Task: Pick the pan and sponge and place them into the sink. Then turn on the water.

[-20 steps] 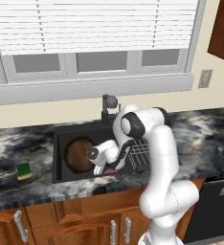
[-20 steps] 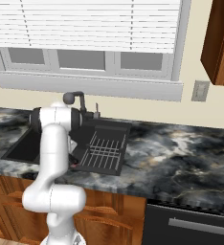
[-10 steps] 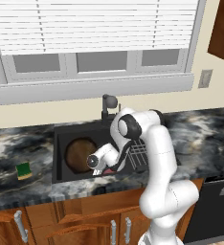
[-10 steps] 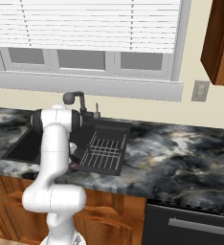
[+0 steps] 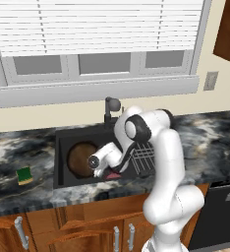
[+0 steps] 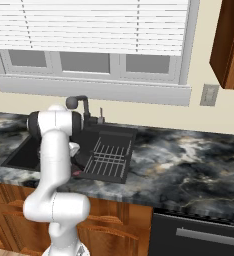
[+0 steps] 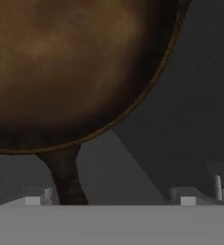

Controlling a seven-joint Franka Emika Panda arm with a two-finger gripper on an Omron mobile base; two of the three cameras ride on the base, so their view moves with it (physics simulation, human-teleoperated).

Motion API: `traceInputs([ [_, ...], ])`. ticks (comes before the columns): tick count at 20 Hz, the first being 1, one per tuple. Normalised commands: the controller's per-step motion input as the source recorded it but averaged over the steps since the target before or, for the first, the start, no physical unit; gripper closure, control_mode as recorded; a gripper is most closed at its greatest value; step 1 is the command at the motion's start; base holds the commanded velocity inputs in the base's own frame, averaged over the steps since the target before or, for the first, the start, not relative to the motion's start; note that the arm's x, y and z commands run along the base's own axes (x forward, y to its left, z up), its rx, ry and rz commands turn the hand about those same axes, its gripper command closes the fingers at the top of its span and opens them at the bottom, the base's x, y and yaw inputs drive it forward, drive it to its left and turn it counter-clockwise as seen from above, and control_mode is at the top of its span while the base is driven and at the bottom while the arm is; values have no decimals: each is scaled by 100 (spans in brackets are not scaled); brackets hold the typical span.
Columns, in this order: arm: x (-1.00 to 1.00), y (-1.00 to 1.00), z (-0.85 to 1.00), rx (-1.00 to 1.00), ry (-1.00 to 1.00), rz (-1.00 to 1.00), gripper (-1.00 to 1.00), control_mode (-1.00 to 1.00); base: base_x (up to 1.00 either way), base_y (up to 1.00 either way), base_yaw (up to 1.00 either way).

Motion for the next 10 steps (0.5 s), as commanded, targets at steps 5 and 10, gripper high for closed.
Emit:
traceInputs([
  [5, 10, 0, 40, 16, 0, -8, -100, -100, 0, 0, 0],
  [10, 0, 3, 31, 41, 0, -11, -100, -100, 0, 0, 0],
])
